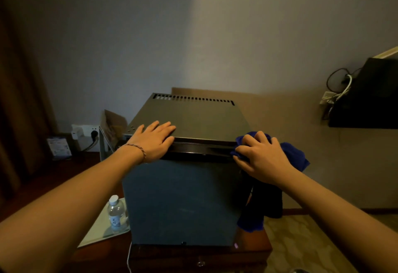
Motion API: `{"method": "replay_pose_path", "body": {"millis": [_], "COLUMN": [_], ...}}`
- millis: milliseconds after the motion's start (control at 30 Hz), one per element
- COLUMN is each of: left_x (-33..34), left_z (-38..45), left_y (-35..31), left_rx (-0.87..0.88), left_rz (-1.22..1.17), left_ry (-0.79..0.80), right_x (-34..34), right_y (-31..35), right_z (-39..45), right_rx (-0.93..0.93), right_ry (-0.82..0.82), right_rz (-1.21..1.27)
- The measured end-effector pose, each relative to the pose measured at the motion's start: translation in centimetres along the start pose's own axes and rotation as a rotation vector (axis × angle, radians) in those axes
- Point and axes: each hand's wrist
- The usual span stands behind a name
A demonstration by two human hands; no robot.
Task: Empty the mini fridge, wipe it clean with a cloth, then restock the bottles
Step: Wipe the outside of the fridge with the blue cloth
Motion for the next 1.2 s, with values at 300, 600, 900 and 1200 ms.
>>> {"method": "replay_pose_path", "body": {"millis": [300, 600, 900, 1200], "left_x": [-0.1, 0.2, 0.4, 0.3], "left_z": [0.0, 0.0, 0.0, -0.1], "left_y": [-0.6, -0.3, 0.1, -0.4], "left_rx": [-0.025, -0.006, 0.006, -0.003], "left_rz": [0.031, 0.037, 0.047, 0.038], "left_ry": [0.008, -0.015, -0.038, -0.028], "right_x": [-0.5, 0.8, 1.1, 2.0], "right_y": [2.0, 6.6, 3.1, 1.1], "right_z": [1.5, 3.0, 1.3, 0.3], "right_rx": [0.016, 0.016, 0.010, 0.049], "right_ry": [0.068, -0.137, -0.121, -0.155], "right_rz": [0.147, 0.279, 0.109, -0.016]}}
Point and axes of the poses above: each hand's wrist, its own z-axis towards the middle knuckle, its own x-axis out of the palm, y = z × x, and after that the axes turned 2 degrees about -z, right-handed
